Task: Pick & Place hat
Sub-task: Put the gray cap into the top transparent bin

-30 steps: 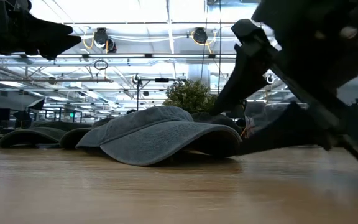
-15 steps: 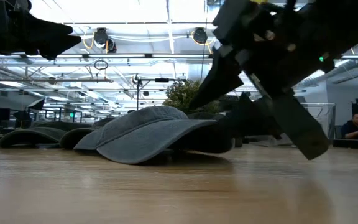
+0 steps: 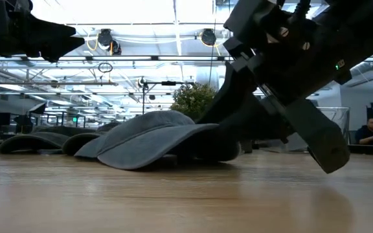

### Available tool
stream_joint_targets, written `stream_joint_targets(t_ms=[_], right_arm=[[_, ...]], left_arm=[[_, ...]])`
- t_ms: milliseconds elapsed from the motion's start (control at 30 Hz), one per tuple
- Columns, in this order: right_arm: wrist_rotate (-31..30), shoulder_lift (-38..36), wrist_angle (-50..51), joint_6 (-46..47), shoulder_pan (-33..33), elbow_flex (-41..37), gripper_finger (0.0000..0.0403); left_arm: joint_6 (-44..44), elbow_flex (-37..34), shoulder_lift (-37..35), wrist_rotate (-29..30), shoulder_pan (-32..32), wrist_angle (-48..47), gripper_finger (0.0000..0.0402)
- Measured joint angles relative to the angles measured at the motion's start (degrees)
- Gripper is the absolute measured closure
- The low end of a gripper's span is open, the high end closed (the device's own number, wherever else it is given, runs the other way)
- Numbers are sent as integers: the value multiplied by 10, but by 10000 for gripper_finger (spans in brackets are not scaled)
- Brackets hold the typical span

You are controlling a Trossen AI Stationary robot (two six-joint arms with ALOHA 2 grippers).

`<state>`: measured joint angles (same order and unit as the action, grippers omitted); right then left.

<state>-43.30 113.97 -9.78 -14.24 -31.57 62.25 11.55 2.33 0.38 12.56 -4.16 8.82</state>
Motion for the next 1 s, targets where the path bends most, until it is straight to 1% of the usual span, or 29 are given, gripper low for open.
stream_joint_targets(t_ms=[233, 300, 367, 533, 700, 833, 1000], right_arm=[[-22, -2, -10, -12, -6, -3, 387], [-38, -2, -23, -27, -11, -3, 393], [-66, -1, -41, -43, -19, -3, 392], [-132, -13, -93, -121, -47, -4, 400], [-231, -29, -158, -191, -70, -4, 401], [-355, -29, -207, -287, -82, -4, 402], [-462, -29, -237, -368, -87, -4, 402]], left_arm=[[0, 0, 0, 0, 0, 0, 108], [0, 0, 0, 0, 0, 0, 108], [0, 0, 0, 0, 0, 0, 108], [0, 0, 0, 0, 0, 0, 108], [0, 0, 0, 0, 0, 0, 108], [0, 0, 0, 0, 0, 0, 108], [0, 0, 0, 0, 0, 0, 108]])
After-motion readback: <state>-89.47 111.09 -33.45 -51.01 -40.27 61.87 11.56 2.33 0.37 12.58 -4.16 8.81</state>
